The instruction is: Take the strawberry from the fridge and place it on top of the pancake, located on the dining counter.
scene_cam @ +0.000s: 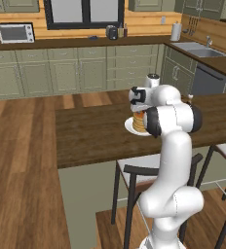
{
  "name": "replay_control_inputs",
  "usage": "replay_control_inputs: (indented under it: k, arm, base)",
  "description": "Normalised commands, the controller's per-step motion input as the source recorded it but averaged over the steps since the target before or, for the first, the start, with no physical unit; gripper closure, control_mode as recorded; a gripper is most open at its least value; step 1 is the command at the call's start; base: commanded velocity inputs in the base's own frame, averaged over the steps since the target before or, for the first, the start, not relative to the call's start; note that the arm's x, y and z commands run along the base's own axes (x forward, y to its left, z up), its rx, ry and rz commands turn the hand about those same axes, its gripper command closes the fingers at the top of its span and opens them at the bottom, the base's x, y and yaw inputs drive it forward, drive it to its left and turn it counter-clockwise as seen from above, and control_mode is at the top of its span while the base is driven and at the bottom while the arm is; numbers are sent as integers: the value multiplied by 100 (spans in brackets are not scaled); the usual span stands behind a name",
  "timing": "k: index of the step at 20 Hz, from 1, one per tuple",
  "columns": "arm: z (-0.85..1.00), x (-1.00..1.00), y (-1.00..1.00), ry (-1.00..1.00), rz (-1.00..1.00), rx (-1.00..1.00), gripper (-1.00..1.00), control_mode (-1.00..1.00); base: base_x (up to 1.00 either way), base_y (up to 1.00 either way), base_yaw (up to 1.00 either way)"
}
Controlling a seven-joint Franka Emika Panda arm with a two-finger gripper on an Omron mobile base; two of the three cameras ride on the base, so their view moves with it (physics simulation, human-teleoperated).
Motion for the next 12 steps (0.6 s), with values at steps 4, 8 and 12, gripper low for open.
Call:
replay_control_inputs:
  k: [4,8,12]
  arm:
    - [22,0,2,0,0,0,-100,-100]
    - [44,0,13,0,0,-3,-100,-100]
    - [40,-37,24,0,-1,-2,-100,-100]
  base:
    - [0,0,0]
    - [0,0,0]
    - [0,0,0]
